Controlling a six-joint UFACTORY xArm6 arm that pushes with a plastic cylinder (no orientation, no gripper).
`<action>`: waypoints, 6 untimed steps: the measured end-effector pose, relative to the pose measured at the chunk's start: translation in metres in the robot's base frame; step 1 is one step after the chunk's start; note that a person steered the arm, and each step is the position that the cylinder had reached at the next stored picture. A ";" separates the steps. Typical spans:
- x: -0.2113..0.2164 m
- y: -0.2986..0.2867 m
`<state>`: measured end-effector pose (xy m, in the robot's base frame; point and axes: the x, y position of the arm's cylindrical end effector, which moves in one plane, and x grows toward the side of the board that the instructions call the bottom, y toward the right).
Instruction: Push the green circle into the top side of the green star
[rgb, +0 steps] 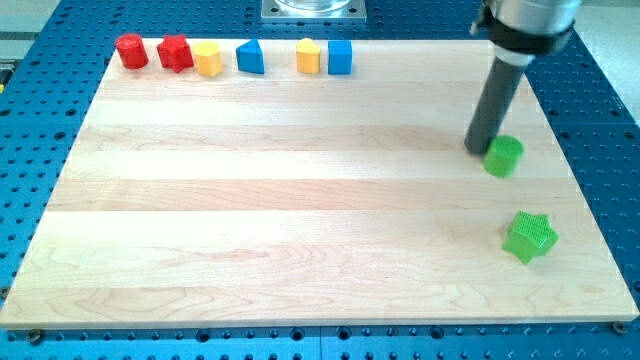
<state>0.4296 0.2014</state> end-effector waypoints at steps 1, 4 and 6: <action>0.001 -0.008; 0.054 0.017; 0.052 -0.041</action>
